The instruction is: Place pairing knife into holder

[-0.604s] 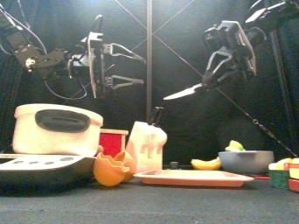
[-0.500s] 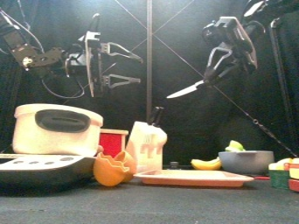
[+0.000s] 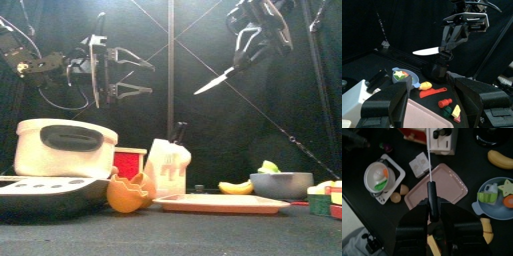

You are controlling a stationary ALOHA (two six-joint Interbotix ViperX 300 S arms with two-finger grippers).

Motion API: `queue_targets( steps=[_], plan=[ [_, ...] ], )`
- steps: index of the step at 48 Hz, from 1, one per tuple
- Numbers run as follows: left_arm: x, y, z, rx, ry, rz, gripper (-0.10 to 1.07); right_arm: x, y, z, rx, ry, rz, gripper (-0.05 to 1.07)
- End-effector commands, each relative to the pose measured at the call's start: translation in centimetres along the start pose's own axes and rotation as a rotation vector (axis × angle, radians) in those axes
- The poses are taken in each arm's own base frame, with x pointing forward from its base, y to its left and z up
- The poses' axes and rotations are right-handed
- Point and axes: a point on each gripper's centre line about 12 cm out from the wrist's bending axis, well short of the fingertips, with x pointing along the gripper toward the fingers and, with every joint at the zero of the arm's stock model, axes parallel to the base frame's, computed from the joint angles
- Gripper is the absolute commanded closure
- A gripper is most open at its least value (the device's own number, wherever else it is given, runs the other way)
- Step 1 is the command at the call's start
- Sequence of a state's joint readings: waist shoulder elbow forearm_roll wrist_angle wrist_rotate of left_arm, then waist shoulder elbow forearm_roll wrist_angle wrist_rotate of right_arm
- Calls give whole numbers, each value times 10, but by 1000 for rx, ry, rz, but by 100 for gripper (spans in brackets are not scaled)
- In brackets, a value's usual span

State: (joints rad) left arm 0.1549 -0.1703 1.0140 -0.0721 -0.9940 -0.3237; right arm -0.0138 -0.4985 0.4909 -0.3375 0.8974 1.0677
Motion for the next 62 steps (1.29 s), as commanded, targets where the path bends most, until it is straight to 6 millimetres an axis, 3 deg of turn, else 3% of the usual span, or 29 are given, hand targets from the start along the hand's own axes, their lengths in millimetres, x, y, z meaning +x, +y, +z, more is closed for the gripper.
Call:
queue_targets(
  steps=[1,15,36,50,62],
  plan=[
    [1,-2,7,1,-28,-7,6,-8,4,18,19,6,19,51],
    [-2,-1,5,1,-21,-5,6,8,1,44,-4,120,5,51],
    [-22,4,9,5,-25,13,6,45,-6,63,-7,400,-166,51],
    [-31,10,7,9,-16,30,6,82,-8,82,-42,487,-197,51],
    [-32,11,7,13,-16,32,6,97,-11,90,-53,510,-251,51]
  ],
)
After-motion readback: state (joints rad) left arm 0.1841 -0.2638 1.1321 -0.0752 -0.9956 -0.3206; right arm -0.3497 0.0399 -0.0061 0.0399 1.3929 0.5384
